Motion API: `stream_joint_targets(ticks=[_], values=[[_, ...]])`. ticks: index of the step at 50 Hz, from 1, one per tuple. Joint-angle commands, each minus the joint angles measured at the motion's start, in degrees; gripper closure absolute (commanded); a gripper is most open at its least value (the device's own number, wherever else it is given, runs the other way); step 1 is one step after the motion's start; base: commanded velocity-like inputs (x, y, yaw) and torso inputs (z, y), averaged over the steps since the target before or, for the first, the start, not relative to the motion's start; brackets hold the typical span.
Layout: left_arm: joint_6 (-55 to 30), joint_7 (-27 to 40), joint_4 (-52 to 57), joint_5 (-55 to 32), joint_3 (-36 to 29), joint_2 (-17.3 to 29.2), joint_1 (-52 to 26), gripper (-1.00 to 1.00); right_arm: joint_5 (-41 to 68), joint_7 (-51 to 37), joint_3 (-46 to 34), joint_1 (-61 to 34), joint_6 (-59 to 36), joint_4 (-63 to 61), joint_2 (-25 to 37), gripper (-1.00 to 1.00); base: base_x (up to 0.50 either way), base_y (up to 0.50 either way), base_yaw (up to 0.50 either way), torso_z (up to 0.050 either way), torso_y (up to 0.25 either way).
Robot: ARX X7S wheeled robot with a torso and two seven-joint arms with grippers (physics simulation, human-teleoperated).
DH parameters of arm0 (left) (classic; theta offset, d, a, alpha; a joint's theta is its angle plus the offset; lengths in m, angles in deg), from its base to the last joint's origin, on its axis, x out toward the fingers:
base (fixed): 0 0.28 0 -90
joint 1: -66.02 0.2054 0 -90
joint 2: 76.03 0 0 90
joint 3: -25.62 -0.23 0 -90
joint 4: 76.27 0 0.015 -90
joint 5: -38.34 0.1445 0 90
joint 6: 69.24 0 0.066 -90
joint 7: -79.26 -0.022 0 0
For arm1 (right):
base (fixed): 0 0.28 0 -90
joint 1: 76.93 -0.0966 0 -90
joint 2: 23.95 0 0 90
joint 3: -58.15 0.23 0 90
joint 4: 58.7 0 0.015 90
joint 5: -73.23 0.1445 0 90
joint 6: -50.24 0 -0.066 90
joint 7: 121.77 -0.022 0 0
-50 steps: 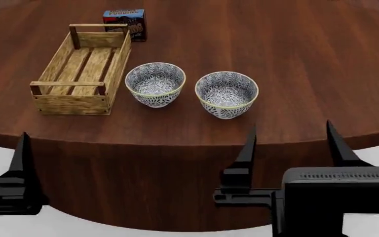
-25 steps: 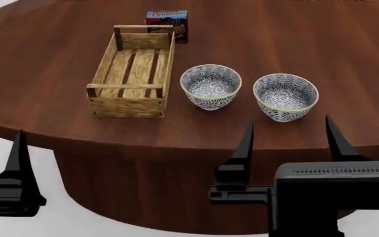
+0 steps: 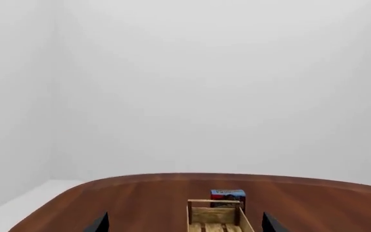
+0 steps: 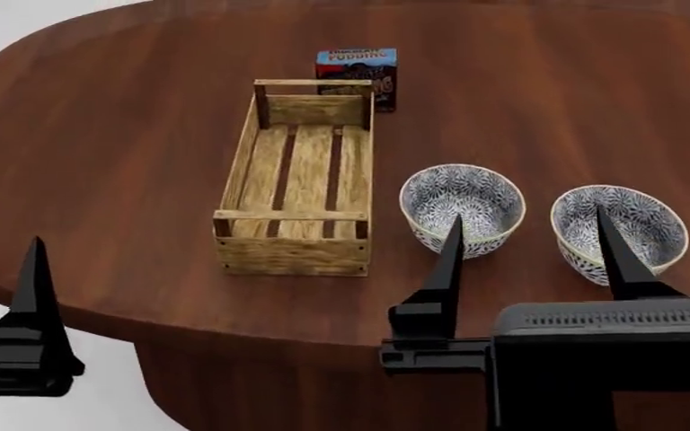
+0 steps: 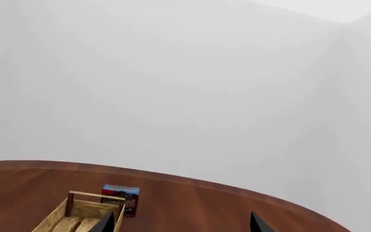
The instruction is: Stack the left bowl on the right bowl and place them in the tray.
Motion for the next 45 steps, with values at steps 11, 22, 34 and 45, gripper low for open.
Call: stream_joint_targets(ticks=[11, 22, 34, 45], values=[[1.0, 0.5, -0.8, 0.8, -1.2, 0.4, 0.0, -1.00, 0.7, -0.6, 0.0, 0.4, 1.0, -0.1, 0.7, -1.00, 0.50, 0.08, 0.00, 0.000, 0.000], [0.5, 1.0, 0.2, 0.6, -1.4, 0.8, 0.2, -1.00, 0.7, -0.9, -0.6, 0.2, 0.4, -0.5, 1.1, -1.00, 0.50, 0.00, 0.00, 0.000, 0.001], [0.9, 1.1, 0.1, 0.4, -1.6, 1.1, 0.2, -1.00, 1.2, -1.8, 0.0, 0.3, 0.6, -0.5, 0.9, -1.00, 0.50, 0.00, 0.00, 0.000, 0.000], [1.2, 1.4, -0.2, 1.0, -2.4, 1.3, 0.1, -1.00, 2.4, -2.7, 1.6, 0.4, 0.2, -0.2, 0.2, -1.00, 0.50, 0.00, 0.00, 0.000, 0.001]])
